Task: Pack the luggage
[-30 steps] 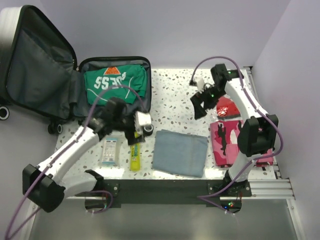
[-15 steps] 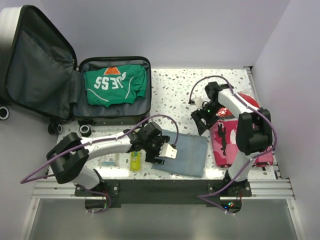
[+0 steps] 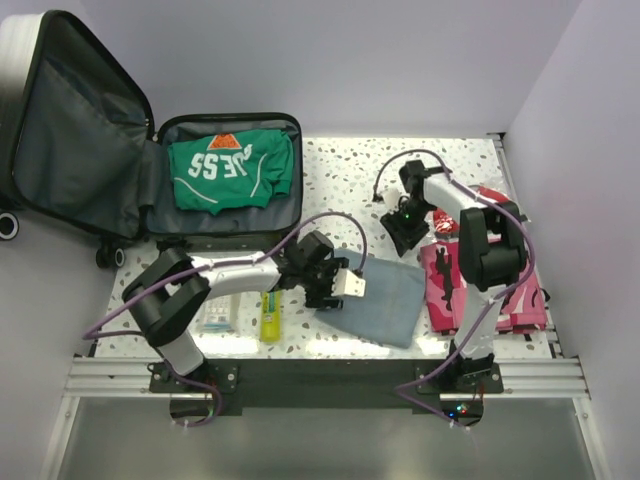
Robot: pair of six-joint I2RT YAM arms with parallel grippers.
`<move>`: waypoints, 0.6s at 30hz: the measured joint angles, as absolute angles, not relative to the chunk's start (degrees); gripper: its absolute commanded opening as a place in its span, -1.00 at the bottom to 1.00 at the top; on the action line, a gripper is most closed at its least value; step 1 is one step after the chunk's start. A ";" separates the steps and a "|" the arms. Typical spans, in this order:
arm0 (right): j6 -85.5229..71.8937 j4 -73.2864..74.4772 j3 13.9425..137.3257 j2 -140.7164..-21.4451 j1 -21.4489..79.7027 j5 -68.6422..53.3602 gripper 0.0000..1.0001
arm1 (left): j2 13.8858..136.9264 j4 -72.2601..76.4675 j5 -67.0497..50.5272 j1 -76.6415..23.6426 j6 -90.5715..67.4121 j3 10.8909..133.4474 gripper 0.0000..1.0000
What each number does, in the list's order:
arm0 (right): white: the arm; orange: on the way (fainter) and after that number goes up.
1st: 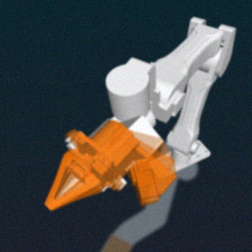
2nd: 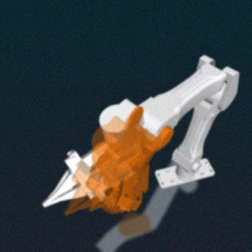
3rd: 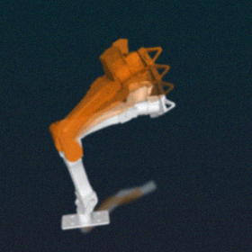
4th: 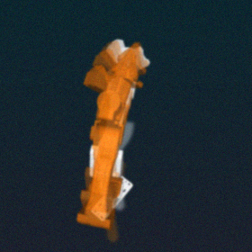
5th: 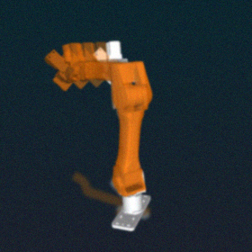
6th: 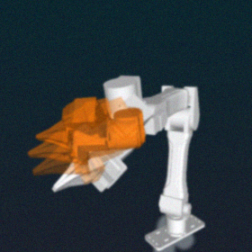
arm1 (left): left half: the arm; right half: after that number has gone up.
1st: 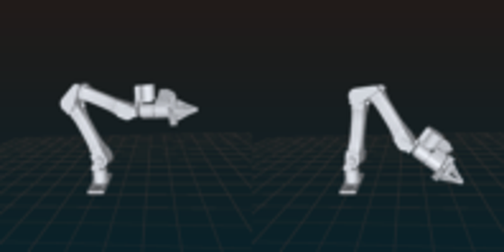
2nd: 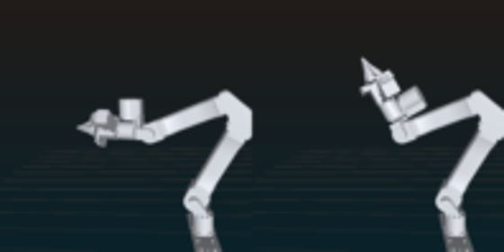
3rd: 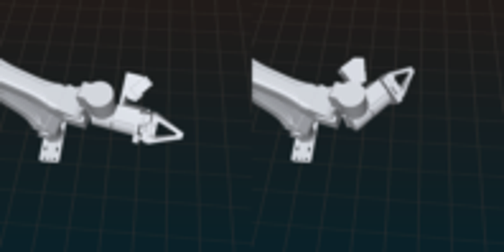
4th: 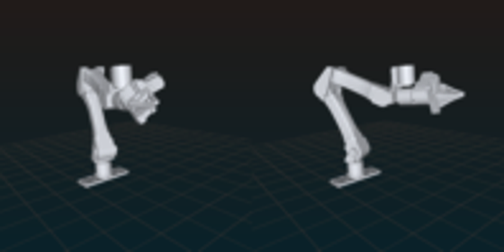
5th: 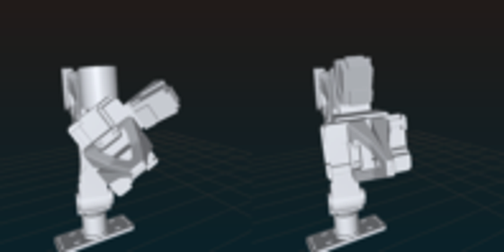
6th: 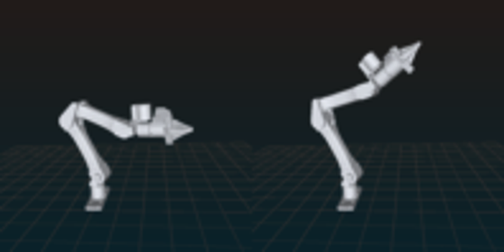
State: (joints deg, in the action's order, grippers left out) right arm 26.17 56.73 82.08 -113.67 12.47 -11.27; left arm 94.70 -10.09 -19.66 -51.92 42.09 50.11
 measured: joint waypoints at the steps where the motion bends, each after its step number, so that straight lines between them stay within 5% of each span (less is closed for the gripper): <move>1: 25.91 55.96 83.44 -114.19 12.47 -10.90 -0.08 | 95.96 -9.89 -19.73 -50.50 41.34 51.51 0.47; 12: 21.12 55.27 100.22 -116.51 12.45 -13.56 0.10 | 94.37 -12.58 -19.29 -45.87 43.05 55.77 0.75; 18: 19.27 58.83 92.90 -105.80 12.43 -21.21 0.08 | 84.49 -12.45 -22.17 -51.33 51.16 49.63 0.71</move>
